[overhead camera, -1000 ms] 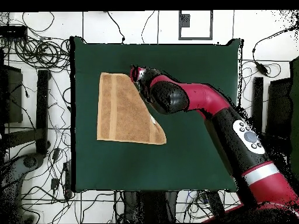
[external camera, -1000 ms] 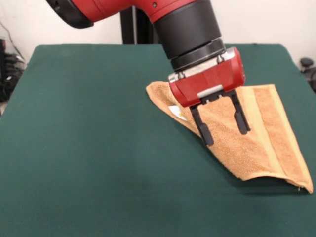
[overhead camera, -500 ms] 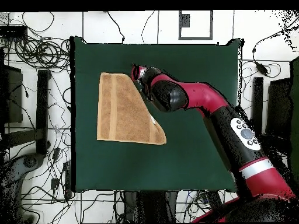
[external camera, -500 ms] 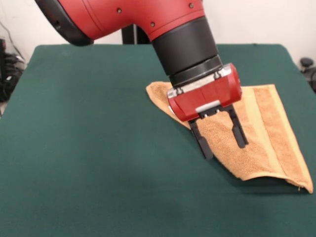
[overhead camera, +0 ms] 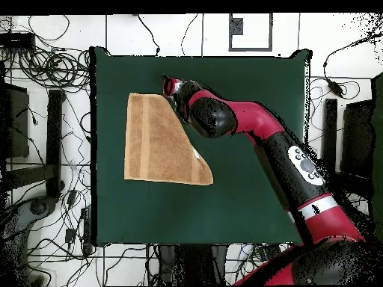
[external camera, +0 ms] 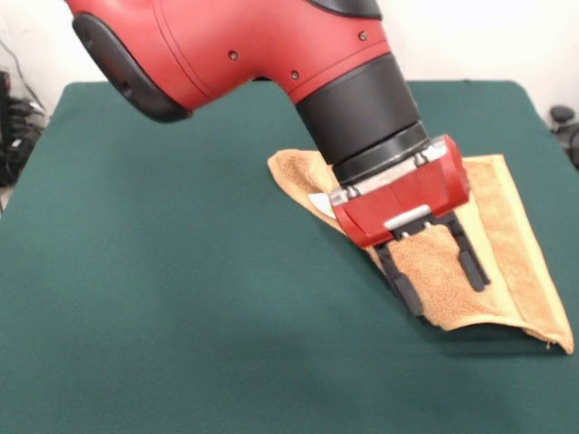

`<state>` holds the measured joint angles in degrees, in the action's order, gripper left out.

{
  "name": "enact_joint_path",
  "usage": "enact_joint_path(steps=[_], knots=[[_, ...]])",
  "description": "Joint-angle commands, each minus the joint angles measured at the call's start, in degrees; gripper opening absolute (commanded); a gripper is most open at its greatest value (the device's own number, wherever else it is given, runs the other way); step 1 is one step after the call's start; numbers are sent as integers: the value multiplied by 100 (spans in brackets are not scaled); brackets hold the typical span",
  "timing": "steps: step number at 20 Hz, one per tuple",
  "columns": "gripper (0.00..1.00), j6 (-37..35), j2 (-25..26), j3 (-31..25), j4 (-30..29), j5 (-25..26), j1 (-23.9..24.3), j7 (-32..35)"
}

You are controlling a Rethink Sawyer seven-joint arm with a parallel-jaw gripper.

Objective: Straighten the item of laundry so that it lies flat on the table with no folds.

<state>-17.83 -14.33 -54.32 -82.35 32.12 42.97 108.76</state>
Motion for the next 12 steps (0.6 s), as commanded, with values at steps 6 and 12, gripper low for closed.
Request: enact_joint_path(steps=[6, 12], knots=[[100, -575, 84, -184, 256, 516, -110, -1415], [100, -1065, 7, 241, 416, 648, -217, -1377]])
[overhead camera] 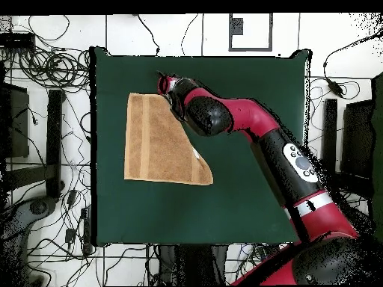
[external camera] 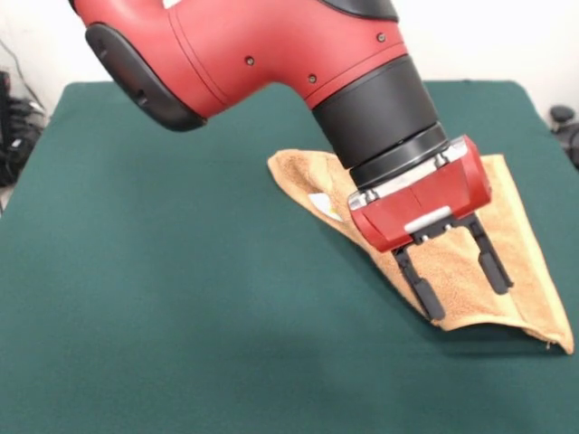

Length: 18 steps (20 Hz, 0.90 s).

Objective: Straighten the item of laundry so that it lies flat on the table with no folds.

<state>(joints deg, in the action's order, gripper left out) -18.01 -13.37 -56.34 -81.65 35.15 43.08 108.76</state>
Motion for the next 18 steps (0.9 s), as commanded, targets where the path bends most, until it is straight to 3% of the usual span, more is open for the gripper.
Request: enact_joint_path(steps=[1, 4, 11, 18], knots=[[100, -1163, -57, 482, 367, 330, -212, -1406], [100, -1498, -199, 681, 395, 412, -266, -1453], [100, -2080, -265, 587, 341, 500, -210, -1753], [100, -2848, -221, 386, 556, 514, -202, -2477]])
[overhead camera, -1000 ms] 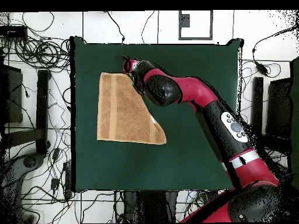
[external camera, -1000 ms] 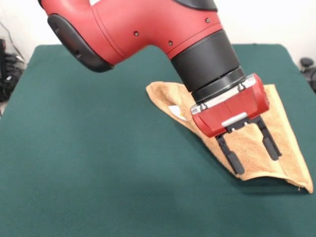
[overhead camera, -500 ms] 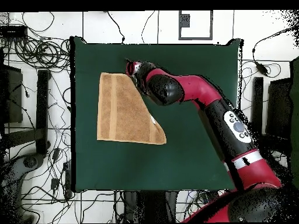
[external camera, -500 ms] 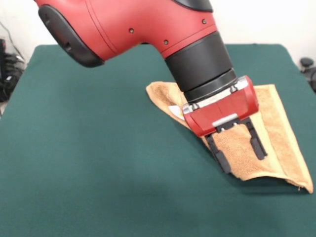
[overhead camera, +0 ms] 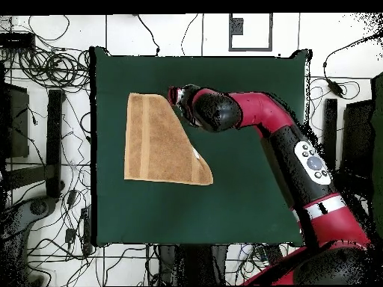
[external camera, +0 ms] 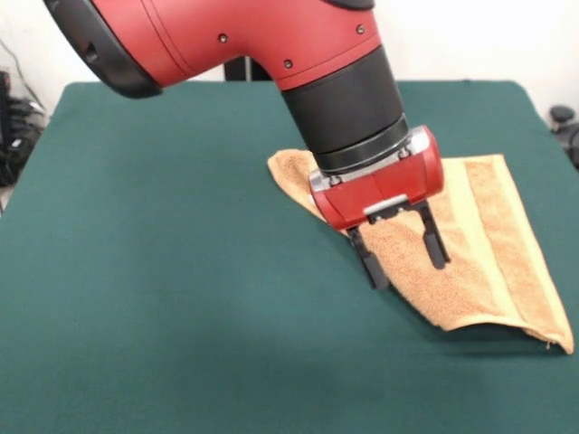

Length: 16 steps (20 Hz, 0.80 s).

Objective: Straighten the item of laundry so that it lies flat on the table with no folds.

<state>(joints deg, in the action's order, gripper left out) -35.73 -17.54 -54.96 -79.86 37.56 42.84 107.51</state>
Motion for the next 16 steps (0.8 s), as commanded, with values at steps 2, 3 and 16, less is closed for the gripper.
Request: enact_joint_path(steps=[2, 3, 16], knots=[[100, -1149, 272, 182, 458, 261, -196, -2480], [100, -1168, 325, 145, 497, 250, -205, -2544], [100, -947, 539, 217, 408, 255, -279, -2566]])
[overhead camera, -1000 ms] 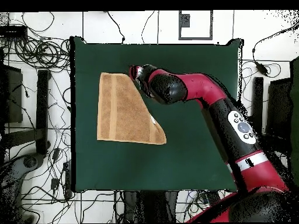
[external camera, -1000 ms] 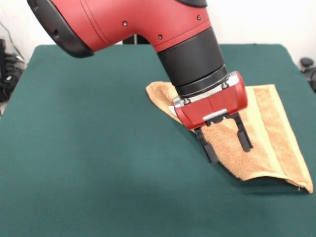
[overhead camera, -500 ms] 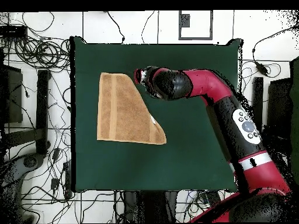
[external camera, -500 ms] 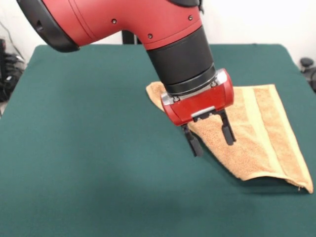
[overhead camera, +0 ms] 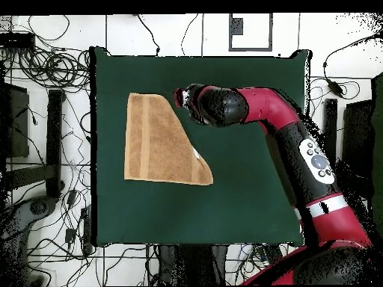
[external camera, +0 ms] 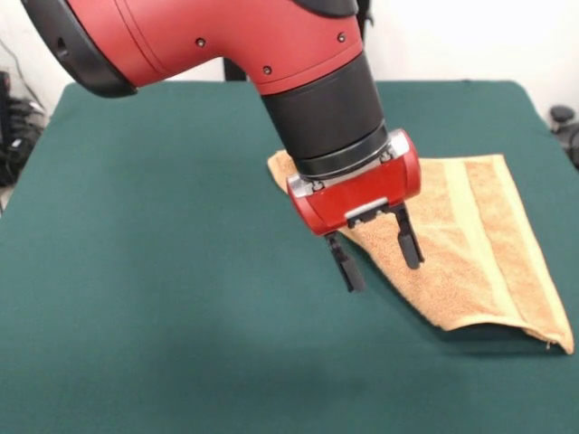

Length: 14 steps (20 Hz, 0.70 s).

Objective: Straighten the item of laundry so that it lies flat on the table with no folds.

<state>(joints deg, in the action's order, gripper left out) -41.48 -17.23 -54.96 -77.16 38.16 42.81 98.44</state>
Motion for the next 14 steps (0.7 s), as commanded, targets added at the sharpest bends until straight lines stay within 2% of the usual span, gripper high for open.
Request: enact_joint_path(steps=[1, 9, 14], knots=[[100, -380, 569, 187, 187, 175, -292, -1711], [100, -305, 929, -31, 160, 62, -192, -1997], [100, -57, 1051, -12, 88, 133, -194, -1797]])
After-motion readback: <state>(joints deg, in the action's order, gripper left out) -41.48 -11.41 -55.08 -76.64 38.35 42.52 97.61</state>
